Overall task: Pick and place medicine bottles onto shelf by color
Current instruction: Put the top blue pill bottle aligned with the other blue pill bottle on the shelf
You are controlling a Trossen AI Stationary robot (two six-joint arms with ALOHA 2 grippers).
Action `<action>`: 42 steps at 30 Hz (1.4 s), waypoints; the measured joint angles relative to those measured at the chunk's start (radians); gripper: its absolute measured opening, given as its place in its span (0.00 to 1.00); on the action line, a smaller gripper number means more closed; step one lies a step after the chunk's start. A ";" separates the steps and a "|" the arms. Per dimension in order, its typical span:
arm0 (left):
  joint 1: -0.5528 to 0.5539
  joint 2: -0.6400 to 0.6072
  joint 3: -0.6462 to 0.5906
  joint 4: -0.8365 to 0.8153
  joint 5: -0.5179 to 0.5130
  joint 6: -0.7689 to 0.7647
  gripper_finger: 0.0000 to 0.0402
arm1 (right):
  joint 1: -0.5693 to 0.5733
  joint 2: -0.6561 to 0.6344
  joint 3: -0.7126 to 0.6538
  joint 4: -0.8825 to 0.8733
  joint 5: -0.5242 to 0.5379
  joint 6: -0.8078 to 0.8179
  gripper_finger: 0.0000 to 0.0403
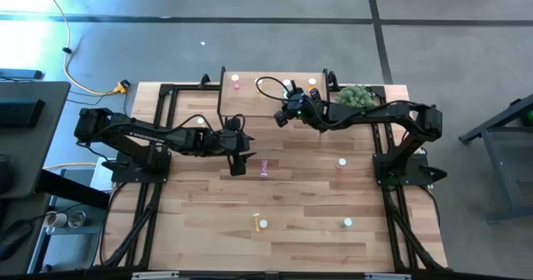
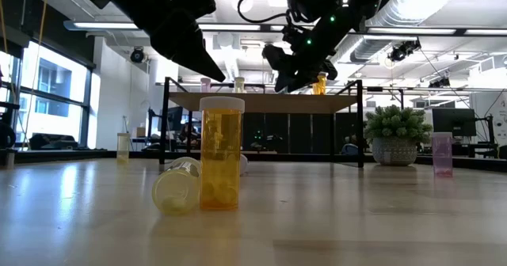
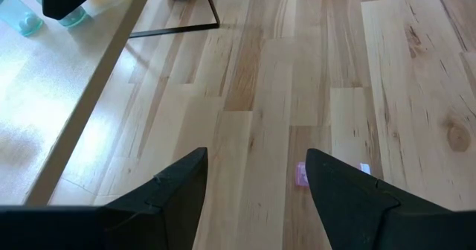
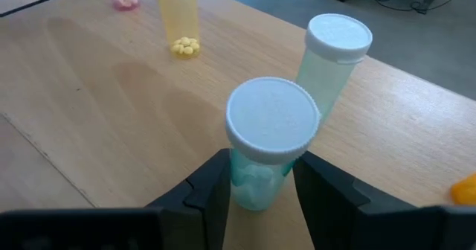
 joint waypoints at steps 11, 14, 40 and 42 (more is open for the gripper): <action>0.000 0.000 0.000 0.000 0.000 -0.001 0.54 | 0.000 0.000 0.000 -0.033 -0.020 0.031 0.34; 0.000 0.000 0.000 0.000 0.000 -0.001 0.54 | 0.000 0.000 0.000 -0.037 -0.020 0.034 0.34; 0.000 0.000 0.000 0.000 0.000 -0.010 0.54 | 0.035 -0.001 0.002 -0.101 -0.006 0.097 0.34; 0.000 0.000 0.000 -0.001 0.000 -0.016 0.54 | 0.035 -0.001 0.002 -0.101 -0.001 0.097 0.34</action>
